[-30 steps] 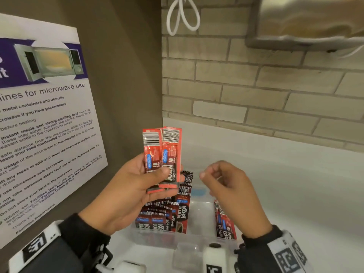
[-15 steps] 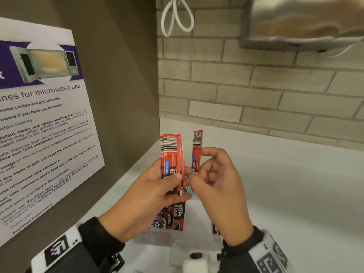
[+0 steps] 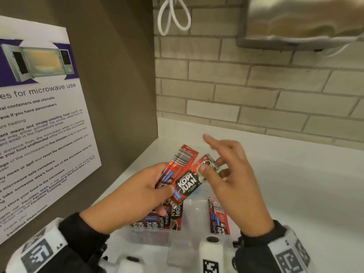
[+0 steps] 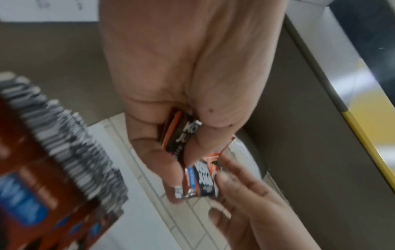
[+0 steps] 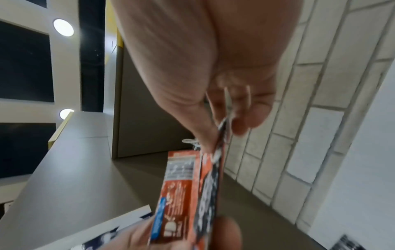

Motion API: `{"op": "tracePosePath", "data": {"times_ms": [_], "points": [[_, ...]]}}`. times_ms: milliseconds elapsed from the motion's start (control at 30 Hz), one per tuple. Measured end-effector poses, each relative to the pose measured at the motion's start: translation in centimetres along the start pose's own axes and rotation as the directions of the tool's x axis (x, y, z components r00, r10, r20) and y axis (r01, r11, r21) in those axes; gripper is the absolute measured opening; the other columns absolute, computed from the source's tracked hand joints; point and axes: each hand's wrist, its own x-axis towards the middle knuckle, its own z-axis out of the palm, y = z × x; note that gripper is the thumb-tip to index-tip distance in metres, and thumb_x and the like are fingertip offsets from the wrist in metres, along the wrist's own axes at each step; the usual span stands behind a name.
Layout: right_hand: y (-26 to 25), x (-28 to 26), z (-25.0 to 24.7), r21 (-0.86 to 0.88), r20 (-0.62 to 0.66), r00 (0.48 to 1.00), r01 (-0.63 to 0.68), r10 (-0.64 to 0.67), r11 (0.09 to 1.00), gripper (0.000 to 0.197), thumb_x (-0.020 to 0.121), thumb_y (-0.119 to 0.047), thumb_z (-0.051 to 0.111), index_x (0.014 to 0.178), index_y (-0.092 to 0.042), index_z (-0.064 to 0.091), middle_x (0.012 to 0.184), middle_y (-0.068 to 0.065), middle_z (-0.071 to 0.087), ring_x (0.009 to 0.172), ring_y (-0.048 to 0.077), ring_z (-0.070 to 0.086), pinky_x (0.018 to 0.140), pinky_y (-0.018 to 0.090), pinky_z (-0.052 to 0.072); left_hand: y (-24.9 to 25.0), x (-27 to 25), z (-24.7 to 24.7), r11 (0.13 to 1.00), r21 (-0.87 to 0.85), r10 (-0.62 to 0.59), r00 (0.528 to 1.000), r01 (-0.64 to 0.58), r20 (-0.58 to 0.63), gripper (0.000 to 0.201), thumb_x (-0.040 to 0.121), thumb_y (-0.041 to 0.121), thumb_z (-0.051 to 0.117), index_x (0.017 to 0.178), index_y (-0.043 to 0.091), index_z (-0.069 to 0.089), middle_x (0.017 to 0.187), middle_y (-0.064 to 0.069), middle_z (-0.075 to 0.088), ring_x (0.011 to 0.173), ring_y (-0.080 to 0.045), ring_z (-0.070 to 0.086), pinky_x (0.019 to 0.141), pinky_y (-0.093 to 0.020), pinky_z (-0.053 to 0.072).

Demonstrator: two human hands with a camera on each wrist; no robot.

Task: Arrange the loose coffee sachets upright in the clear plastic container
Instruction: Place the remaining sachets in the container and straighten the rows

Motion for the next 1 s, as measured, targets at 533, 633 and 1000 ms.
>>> {"op": "tracePosePath", "data": {"times_ms": [533, 633, 1000], "points": [[0.2, -0.2, 0.7, 0.002, 0.155, 0.974, -0.169, 0.167, 0.986, 0.019, 0.075, -0.004, 0.072, 0.073, -0.02, 0.064, 0.07, -0.001, 0.064, 0.063, 0.01, 0.058, 0.062, 0.02, 0.05, 0.8, 1.8, -0.5, 0.963, 0.102, 0.27, 0.919, -0.251, -0.286, 0.016, 0.09, 0.022, 0.06, 0.104, 0.029, 0.056, 0.075, 0.01, 0.065, 0.057, 0.004, 0.058, 0.05, -0.015, 0.043], [1.7, -0.2, 1.1, -0.161, 0.224, 0.946, -0.203, 0.236, 0.966, 0.022, 0.077, -0.004, 0.07, 0.068, -0.018, 0.057, 0.072, 0.004, 0.065, 0.068, 0.018, 0.065, 0.068, 0.029, 0.055, 0.3, 1.6, -2.0, 0.963, -0.167, 0.124, 0.9, -0.21, -0.417, 0.007, 0.092, 0.022, 0.055, 0.096, 0.028, 0.054, 0.07, 0.005, 0.064, 0.058, -0.008, 0.058, 0.045, -0.018, 0.04], [4.4, -1.3, 5.3, -0.455, 0.394, 0.825, -0.207, 0.405, 0.866, 0.027, 0.078, -0.005, 0.063, 0.06, -0.018, 0.047, 0.061, -0.004, 0.054, 0.053, 0.008, 0.052, 0.051, 0.013, 0.041, -0.1, 0.2, -3.2, 0.849, -0.522, -0.113, 0.939, -0.079, -0.326, 0.017, 0.094, 0.007, 0.042, 0.097, 0.017, 0.055, 0.069, -0.003, 0.059, 0.054, -0.013, 0.053, 0.039, -0.018, 0.035]]}}
